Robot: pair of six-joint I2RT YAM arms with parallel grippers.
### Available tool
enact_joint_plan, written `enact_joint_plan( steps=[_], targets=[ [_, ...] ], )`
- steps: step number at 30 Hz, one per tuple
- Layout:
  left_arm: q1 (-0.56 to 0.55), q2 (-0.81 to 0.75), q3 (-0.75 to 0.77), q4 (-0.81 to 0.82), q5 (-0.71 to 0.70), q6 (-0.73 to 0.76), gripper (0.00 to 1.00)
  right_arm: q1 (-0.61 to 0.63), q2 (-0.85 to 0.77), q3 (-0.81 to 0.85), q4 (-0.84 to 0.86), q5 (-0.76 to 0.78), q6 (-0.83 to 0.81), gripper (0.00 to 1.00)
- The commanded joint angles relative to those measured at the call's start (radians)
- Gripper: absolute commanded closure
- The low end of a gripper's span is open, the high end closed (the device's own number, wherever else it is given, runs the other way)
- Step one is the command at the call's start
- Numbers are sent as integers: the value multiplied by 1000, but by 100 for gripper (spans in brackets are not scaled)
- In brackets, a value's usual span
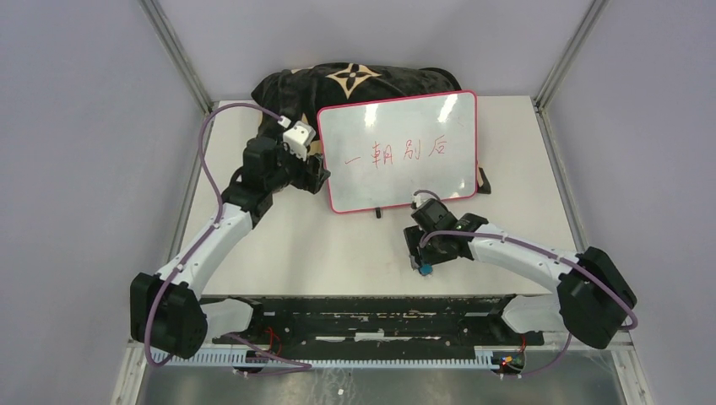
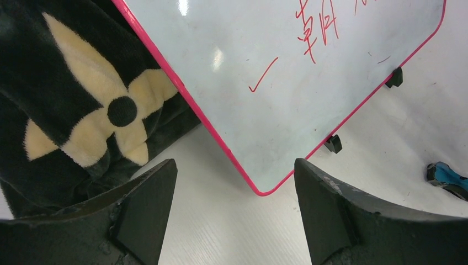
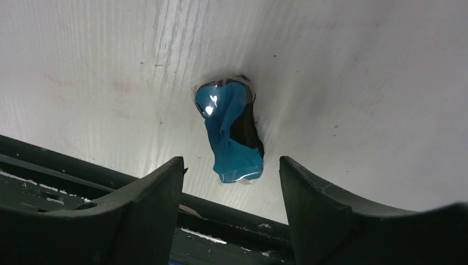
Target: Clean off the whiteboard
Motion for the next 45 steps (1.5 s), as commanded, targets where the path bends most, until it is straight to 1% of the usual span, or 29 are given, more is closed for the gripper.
enact_joint_plan(
  steps=[1,8,18,27,35,37,40,45],
  targets=[
    [4,4,-6,57,28,23,15,-4,46,-45,125,-123,-9,29],
    [3,20,-14,76,38,18,16,-3,65,-56,143,-87,-10,32],
    [3,17,-39,82,46,17,16,-4,154,-16,158,-40,-30,35],
    [2,1,-44,76,48,21,16,-12,131,-4,135,22,-27,36],
    [2,-2,-51,77,49,19,16,-39,97,-9,128,27,-37,42],
    [3,0,-52,77,49,18,16,-41,98,-8,129,20,-40,44],
    [3,-2,-56,77,49,21,16,-42,98,-11,134,12,-41,51],
    [3,-3,-62,81,37,22,16,-44,92,-23,146,-5,-34,68]
  ],
)
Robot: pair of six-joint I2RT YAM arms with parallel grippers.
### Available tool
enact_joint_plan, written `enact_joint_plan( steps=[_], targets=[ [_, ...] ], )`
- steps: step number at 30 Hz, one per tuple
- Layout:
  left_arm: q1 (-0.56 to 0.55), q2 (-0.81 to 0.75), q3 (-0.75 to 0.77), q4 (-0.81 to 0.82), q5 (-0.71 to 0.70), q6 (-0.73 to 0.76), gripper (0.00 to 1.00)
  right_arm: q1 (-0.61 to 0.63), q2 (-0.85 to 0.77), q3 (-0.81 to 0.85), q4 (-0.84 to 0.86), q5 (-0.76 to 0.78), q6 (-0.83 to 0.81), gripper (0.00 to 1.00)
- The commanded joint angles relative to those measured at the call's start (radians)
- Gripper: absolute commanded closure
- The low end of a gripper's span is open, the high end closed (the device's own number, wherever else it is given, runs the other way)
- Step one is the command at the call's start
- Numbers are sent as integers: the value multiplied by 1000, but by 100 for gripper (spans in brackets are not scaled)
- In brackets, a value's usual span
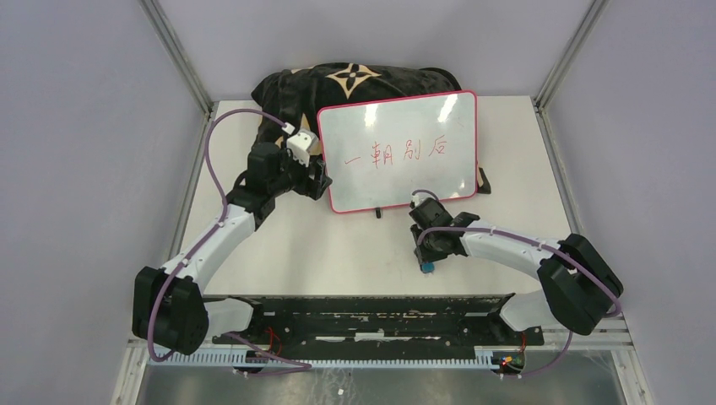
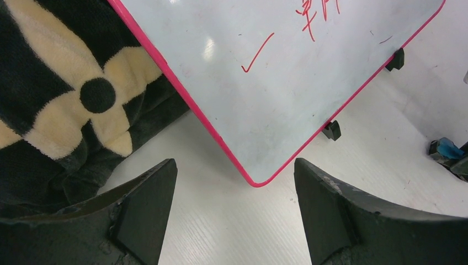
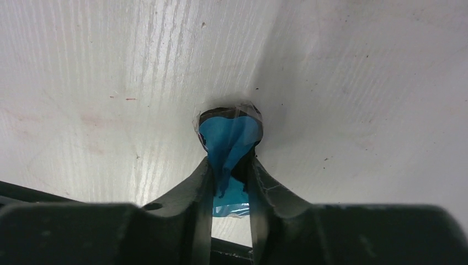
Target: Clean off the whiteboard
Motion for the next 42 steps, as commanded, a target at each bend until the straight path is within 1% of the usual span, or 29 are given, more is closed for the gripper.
enact_joint_plan(
  steps=[1,2,4,5,9,14,16,18,22,25,28,33,36,38,42],
  targets=[
    [2,-28,-12,57,-1,14,15,-4,-38,11,23,-2,4,73],
    [2,-28,-14,66,-22,2,14,-5,-45,8,22,1,6,79],
    [3,-25,-16,79,-73,-17,12,-4,-68,-1,17,13,14,98],
    [2,-23,-18,87,-97,-24,12,-4,-85,-6,14,24,15,99],
    [3,-8,-15,106,-178,-36,11,-4,-197,-33,18,50,16,99],
    [4,38,30,80,-178,29,11,-5,-310,-35,2,95,6,99],
    [17,58,57,75,-123,51,12,-4,-326,-29,-5,96,-2,99],
    [50,79,95,81,-4,48,14,-4,-332,-22,-11,94,-11,99],
    [120,162,221,69,194,31,19,-3,-338,-27,-8,87,-21,99],
    [143,219,313,47,290,35,21,-4,-337,-30,-5,88,-21,99],
    [161,261,380,38,362,39,21,-3,-339,-29,3,83,-22,99],
    [202,380,521,4,528,16,25,-3,-334,-22,11,72,-34,99],
    [209,438,593,-34,565,26,26,-4,-328,-18,13,60,-41,99],
    [221,454,616,-29,588,24,26,-4,-329,-19,13,58,-41,99],
    [265,501,688,-35,682,-16,26,-3,-336,-27,18,59,-39,99]
  ],
)
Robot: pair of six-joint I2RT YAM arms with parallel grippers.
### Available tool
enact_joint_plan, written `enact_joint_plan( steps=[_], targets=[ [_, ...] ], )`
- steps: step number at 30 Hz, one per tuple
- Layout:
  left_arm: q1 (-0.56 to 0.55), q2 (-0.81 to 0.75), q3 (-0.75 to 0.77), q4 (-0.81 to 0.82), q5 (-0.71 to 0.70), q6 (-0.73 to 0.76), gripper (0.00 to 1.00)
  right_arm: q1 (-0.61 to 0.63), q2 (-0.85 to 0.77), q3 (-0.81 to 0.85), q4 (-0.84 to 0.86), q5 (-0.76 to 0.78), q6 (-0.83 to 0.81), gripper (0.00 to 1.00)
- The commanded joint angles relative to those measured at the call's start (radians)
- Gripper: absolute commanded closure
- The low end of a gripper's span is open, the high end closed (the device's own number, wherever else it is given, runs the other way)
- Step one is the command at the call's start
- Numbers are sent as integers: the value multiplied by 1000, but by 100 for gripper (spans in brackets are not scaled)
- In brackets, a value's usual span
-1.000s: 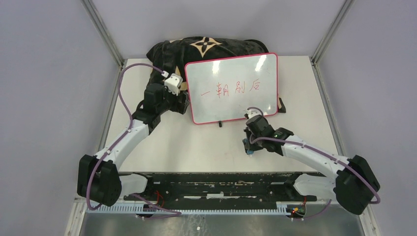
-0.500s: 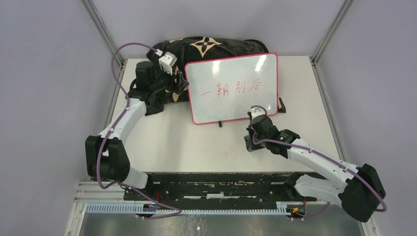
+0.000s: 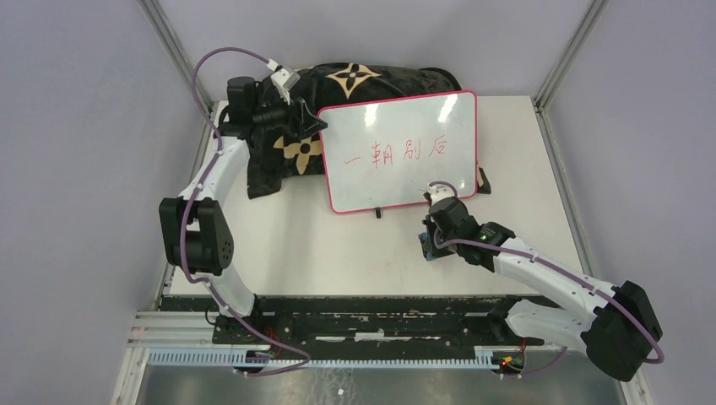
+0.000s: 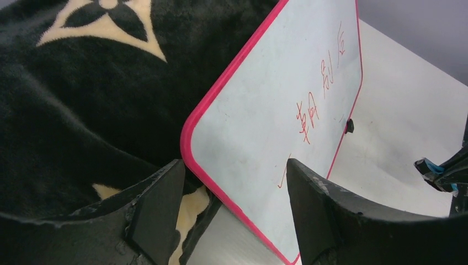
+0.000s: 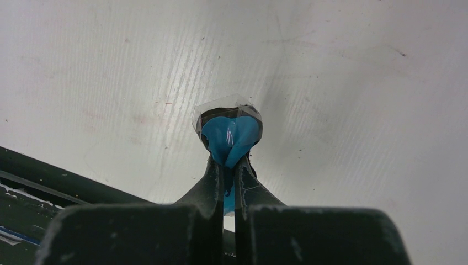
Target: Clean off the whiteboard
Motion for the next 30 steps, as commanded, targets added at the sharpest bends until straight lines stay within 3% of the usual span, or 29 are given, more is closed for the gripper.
enact_joint_plan(
  steps=[1,17,30],
  targets=[
    [46,37,120,-14,155,-31,26,-3,-16,8,36,-3,-13,99],
    [55,158,226,-96,193,0,29,-3,-45,7,40,-17,-18,99],
    [53,204,243,-42,239,-69,32,-3,-56,15,31,-15,-16,99]
  ],
)
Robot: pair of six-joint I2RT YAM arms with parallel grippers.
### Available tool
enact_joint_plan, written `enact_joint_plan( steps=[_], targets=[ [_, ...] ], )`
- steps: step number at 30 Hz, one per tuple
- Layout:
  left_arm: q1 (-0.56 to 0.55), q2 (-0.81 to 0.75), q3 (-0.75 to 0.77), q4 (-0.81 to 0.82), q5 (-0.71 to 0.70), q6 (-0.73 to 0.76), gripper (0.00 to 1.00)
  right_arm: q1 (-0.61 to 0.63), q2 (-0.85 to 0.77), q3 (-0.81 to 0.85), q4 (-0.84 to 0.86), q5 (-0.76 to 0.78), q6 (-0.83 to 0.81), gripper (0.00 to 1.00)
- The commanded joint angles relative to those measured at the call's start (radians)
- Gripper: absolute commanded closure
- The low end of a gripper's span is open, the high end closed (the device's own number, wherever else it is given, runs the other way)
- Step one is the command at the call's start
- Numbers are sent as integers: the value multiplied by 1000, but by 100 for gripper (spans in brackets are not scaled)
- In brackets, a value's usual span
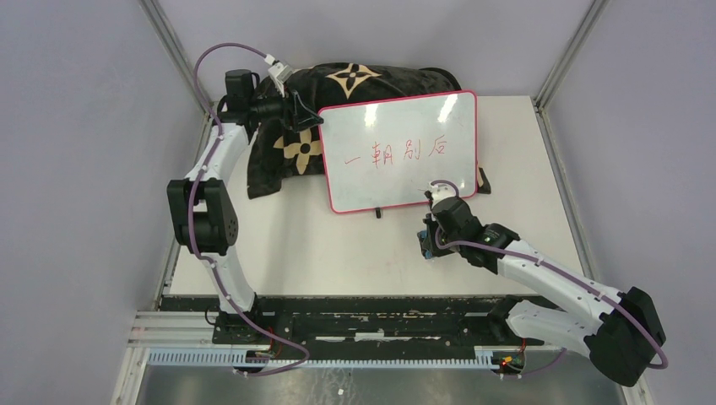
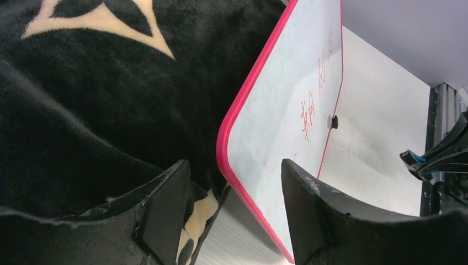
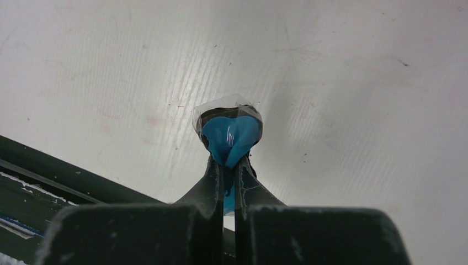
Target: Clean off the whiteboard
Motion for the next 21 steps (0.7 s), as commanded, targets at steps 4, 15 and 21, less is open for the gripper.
enact_joint_plan(
  steps=[4,15,21],
  targets=[
    [-11,32,50,75,61,-87,32,-3,-51,22,5,19,-5,99],
    [-31,81,94,104,97,-144,32,-3,-86,81,-61,62,-19,99],
    [-31,103,125,127,117,-183,32,-4,-93,124,-77,103,-34,99]
  ],
)
